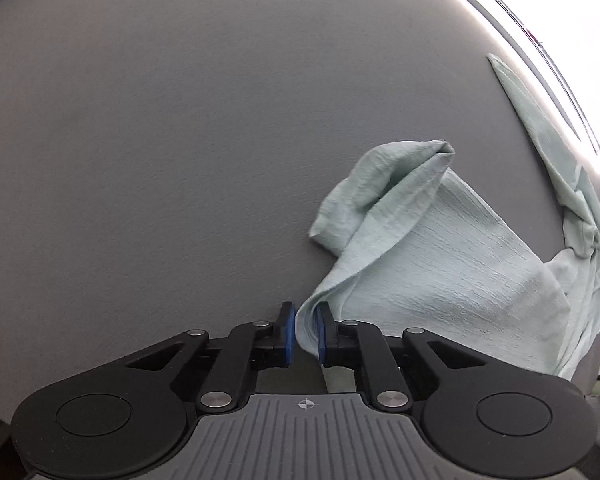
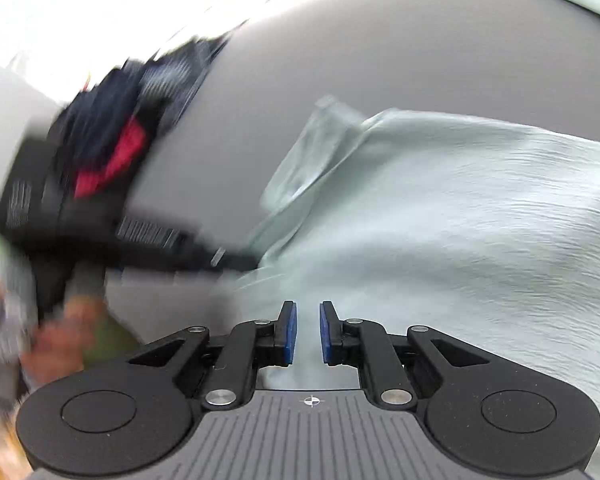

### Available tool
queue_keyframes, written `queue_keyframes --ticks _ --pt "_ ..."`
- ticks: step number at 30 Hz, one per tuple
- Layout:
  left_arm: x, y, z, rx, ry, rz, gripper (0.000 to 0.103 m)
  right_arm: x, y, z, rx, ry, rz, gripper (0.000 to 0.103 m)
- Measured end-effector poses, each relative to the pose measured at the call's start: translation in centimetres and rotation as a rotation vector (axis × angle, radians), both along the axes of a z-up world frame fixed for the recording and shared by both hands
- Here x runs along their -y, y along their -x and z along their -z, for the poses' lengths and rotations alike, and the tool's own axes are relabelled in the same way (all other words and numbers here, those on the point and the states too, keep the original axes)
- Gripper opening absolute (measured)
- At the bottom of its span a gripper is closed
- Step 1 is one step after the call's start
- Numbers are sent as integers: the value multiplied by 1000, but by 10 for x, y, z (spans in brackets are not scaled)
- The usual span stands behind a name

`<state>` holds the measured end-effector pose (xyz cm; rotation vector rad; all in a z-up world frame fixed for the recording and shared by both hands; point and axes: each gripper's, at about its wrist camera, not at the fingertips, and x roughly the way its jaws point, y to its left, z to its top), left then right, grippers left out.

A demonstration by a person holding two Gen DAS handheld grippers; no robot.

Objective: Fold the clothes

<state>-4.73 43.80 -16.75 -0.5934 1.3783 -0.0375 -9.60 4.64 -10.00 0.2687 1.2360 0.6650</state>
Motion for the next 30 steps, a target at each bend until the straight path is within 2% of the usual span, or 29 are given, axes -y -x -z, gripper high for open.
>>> queue_keyframes --ticks 2,4,9,10,11,13,15,16,18,19,20,21,23,26,30 --pt "-6 5 1 -6 6 -9 18 -4 -3 0 13 14 -2 17" --pt "-9 8 1 -11 6 -13 18 -11 -4 2 15 15 -49 17" --pt "-17 13 -2 -14 -2 -27 19 -53 8 23 -10 42 -262 17" --pt "-20 13 -6 -4 -13 -26 26 -58 11 25 -8 38 -282 16" --pt "-23 12 -10 7 -26 -24 41 -60 13 25 -10 31 -298 16" --pt "-25 8 -20 39 -52 -20 49 -59 13 24 -22 23 -304 16" --pt "-25 -1 -30 74 -46 -13 50 -51 9 22 -43 13 -258 19" --pt "-25 -4 -32 82 -40 -9 52 -41 2 21 -57 1 -189 23" --pt "-23 -11 -37 98 -33 0 53 -24 -10 19 -61 -31 -52 37" --pt "-22 -12 -38 101 -31 3 53 -16 -17 18 -59 -41 10 49" --pt "-20 -14 -37 101 -25 6 53 -8 -26 16 -55 -49 78 56" --pt "-16 -16 -33 94 -15 9 53 0 -35 14 -51 -58 145 56" --pt "-9 -19 -27 76 0 19 53 5 -50 16 -48 -45 209 56" --pt "-6 -18 -22 59 0 25 53 -9 -69 24 -44 -21 209 56" --pt "-4 -17 -11 37 40 -5 55 -30 -80 29 -40 -6 193 56"
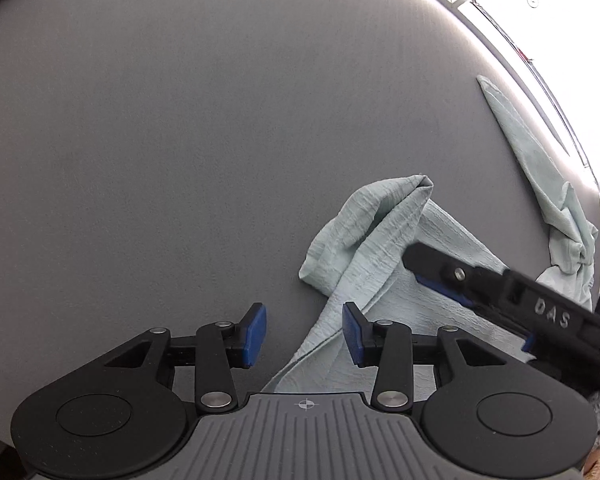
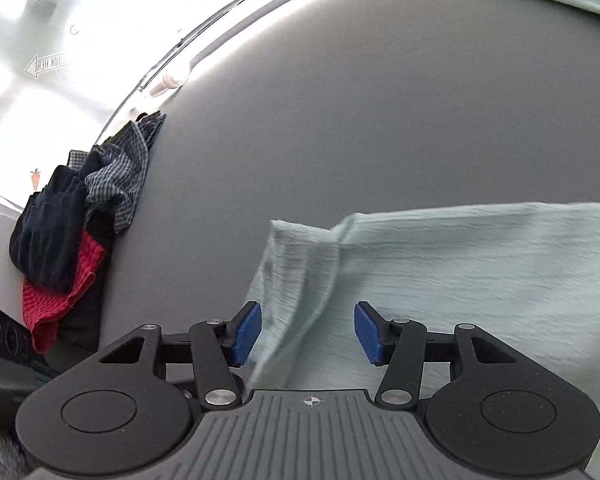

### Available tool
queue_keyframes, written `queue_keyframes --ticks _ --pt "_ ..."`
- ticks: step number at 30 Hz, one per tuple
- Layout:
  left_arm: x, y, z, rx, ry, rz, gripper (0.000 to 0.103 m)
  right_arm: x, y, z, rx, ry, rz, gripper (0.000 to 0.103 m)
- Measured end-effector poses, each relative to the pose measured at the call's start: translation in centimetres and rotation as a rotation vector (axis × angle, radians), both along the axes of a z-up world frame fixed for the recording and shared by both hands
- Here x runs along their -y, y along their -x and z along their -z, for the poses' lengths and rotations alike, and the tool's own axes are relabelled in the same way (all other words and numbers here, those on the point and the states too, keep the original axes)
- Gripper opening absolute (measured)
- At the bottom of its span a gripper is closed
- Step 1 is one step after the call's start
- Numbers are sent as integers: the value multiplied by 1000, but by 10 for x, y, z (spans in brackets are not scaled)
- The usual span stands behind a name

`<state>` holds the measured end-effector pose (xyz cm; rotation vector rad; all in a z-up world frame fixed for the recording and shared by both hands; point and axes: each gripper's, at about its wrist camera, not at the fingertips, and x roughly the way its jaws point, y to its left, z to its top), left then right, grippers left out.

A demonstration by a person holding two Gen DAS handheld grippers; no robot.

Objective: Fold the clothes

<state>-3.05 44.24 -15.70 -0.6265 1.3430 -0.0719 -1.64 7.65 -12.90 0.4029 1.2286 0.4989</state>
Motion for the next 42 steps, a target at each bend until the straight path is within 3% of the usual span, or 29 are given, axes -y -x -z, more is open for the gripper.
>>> queue_keyframes --ticks 1,3,5,9,13,19,27,29,30,32,33,34,42 --pt "0 -1 2 -4 3 -6 55 -8 -4 5 2 22 1 54" --pt "-2 0 5 -12 5 -21 56 -25 -5 12 50 111 -32 38" --pt "-7 1 7 -16 9 -37 58 -38 -1 13 107 181 -82 5" --pt "-18 -1 8 -9 59 -73 62 -49 15 7 174 193 -181 3" --pt "-19 -8 10 -1 111 -77 71 -35 33 -1 136 117 -251 3" --pt "-3 -23 18 7 268 -60 78 -24 59 8 101 148 -361 3" --pt "20 -44 28 -25 251 -42 83 -16 71 8 87 124 -407 3" --pt "26 -49 33 -37 243 -39 78 -16 72 7 83 100 -423 3" --pt "30 -49 31 -17 228 -30 70 -16 73 6 82 88 -431 3" --pt "37 -51 27 9 165 -14 37 -17 74 4 72 59 -459 3" --pt "41 -51 25 23 135 -4 29 -18 74 2 66 41 -477 3" --pt "45 -52 23 35 117 10 15 -18 75 1 63 27 -487 3" --pt "58 -62 -13 185 -56 77 8 -7 61 -12 72 -10 -423 10"
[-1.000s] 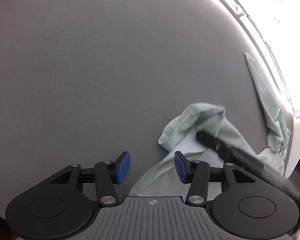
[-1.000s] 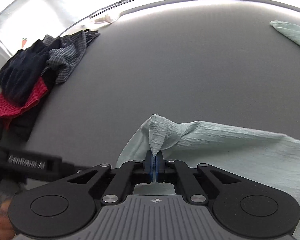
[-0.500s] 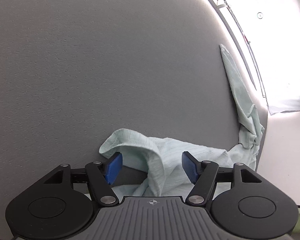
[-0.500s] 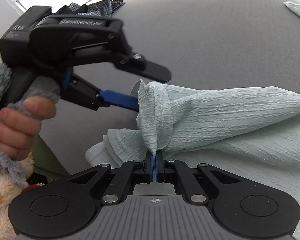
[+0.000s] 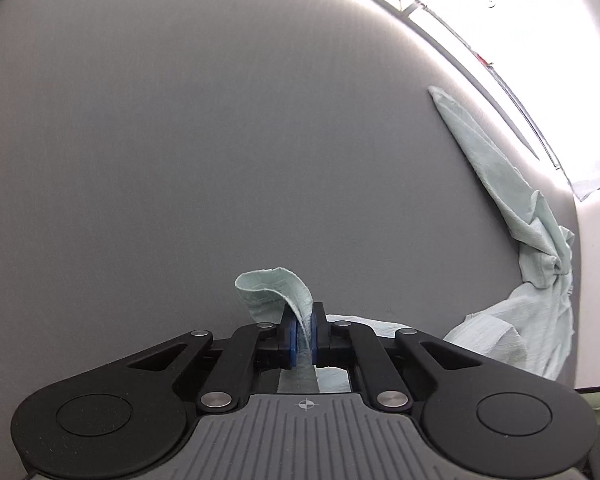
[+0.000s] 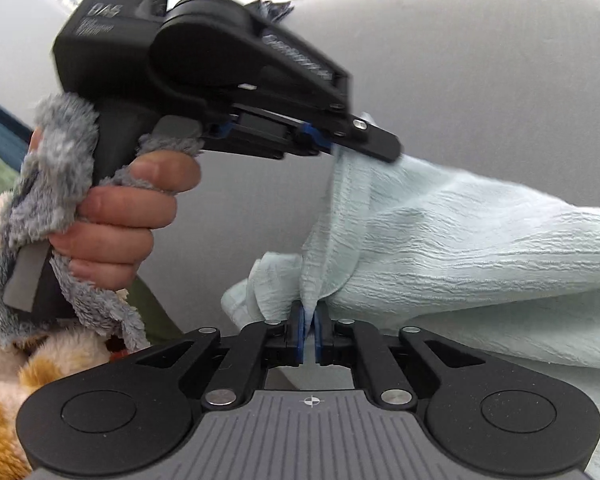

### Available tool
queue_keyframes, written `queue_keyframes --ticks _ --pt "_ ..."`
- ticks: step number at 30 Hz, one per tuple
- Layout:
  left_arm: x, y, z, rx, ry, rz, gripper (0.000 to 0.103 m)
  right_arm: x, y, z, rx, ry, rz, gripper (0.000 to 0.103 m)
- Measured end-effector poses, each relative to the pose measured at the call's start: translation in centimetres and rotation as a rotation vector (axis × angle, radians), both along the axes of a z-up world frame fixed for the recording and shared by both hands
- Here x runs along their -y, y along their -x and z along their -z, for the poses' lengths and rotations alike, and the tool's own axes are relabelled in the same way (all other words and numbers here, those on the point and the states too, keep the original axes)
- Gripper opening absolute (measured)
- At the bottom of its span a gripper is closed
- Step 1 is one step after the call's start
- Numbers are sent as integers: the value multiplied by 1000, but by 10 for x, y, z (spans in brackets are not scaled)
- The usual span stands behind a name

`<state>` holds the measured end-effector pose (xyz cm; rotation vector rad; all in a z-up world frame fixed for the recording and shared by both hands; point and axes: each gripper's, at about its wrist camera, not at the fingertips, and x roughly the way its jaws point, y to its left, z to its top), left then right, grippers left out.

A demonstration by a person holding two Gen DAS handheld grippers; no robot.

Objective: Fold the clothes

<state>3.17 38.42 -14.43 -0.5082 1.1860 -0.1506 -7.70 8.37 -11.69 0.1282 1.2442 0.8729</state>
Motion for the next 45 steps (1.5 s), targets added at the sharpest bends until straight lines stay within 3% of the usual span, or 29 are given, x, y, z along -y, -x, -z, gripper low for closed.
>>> queue_keyframes --ticks 3,7,9,11,17,18,19,20,22,25,28,31,33,38,40,42,43,44,45 --pt "2 -16 -16 67 -37 21 8 16 -12 -4 -31 -40 110 13" --pt "-3 -35 -46 223 -121 34 7 45 -25 -14 -55 -113 254 31" --pt "-29 -36 -56 260 -168 48 7 61 -31 -17 -67 -133 327 33" --pt "-26 -49 -51 242 -217 30 9 72 -33 -17 -75 -122 373 39" --pt "-49 -50 -27 153 -348 -93 9 92 -33 -20 -90 -90 457 39" --pt "-58 -46 -23 129 -339 -106 11 93 -33 -20 -90 -85 469 40" --pt "-67 -39 -20 106 -316 -111 18 94 -32 -21 -89 -74 485 44" --pt "-77 -29 -19 89 -289 -106 32 95 -33 -20 -87 -63 501 44" --pt "-81 -14 -11 60 -242 -73 48 98 -32 -15 -87 -52 533 45" --pt "-70 12 1 25 -194 -16 52 112 -25 -2 -97 -61 579 46" --pt "-57 31 11 1 -153 21 62 118 -27 7 -103 -61 612 46" --pt "-44 40 12 24 -173 27 71 120 -27 12 -103 -55 611 46" --pt "-38 40 11 25 -185 20 72 121 -25 13 -105 -54 601 46" --pt "-29 37 14 12 -50 54 70 116 -24 14 -104 -44 564 46" --pt "-23 34 15 9 -50 54 70 118 -20 12 -102 -44 558 46" --pt "-16 33 12 -9 -113 35 51 122 -16 11 -97 -42 561 46" --pt "-15 33 11 -25 -151 16 22 124 -14 10 -94 -43 568 46" --pt "-13 33 11 -54 -208 -10 8 127 -11 10 -92 -44 575 46" --pt "-13 33 11 -67 -223 -28 8 129 -10 9 -89 -44 582 46"
